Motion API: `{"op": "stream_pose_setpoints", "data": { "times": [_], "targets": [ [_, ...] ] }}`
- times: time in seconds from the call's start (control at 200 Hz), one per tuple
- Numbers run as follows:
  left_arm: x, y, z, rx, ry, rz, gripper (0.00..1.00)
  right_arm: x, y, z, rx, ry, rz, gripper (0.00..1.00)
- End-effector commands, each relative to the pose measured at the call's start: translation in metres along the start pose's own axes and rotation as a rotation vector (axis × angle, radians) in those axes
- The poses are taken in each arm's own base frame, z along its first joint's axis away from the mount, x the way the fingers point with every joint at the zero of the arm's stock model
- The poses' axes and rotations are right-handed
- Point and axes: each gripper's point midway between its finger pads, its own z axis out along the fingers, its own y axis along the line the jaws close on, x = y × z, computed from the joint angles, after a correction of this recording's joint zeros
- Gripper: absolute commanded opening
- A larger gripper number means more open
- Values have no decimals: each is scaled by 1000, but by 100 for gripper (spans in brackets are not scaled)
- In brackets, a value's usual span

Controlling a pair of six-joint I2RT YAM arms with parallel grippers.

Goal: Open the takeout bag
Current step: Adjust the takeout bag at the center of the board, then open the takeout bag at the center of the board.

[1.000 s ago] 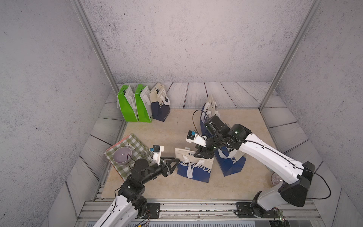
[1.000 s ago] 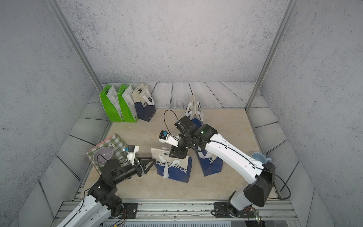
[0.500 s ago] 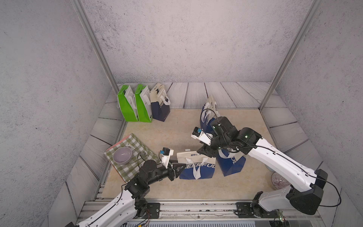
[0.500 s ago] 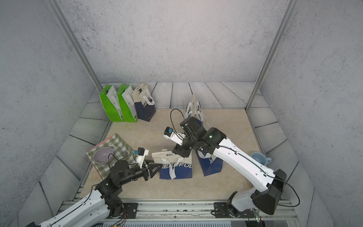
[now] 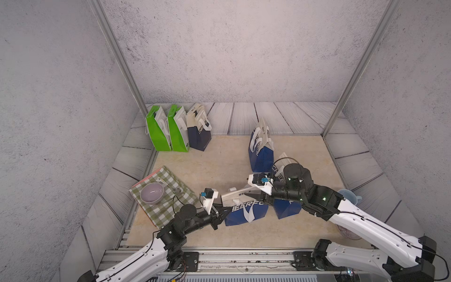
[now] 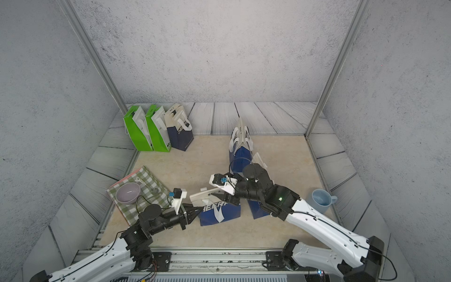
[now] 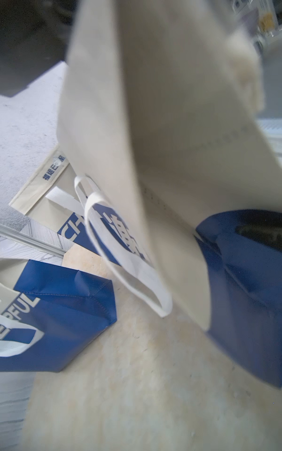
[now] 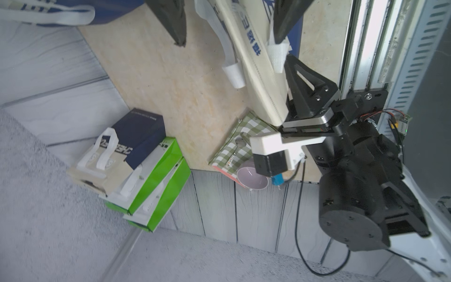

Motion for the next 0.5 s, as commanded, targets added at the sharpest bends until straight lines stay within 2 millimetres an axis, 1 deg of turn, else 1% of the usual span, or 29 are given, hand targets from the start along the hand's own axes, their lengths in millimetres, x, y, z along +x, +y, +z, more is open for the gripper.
{"op": "stream_pose_setpoints", "data": {
  "times": [0.0,0.035,0.185,0.3,0.495],
  "targets": [
    [-14,-5,0,14,-64,25,4,-24,4,3,37,-109,-203,57],
    [-15,-4,1,5,-72,15,0,-22,7,4,46,-113,-235,56],
    [-30,-5,4,-18,-122,-15,0,-19,17,7,75,-135,-339,54],
    [-41,-14,9,0,-136,-16,0,-16,17,12,133,-121,-411,51],
    [-52,-20,19,-4,-137,-40,0,-10,18,21,182,-100,-482,46]
  ]
}}
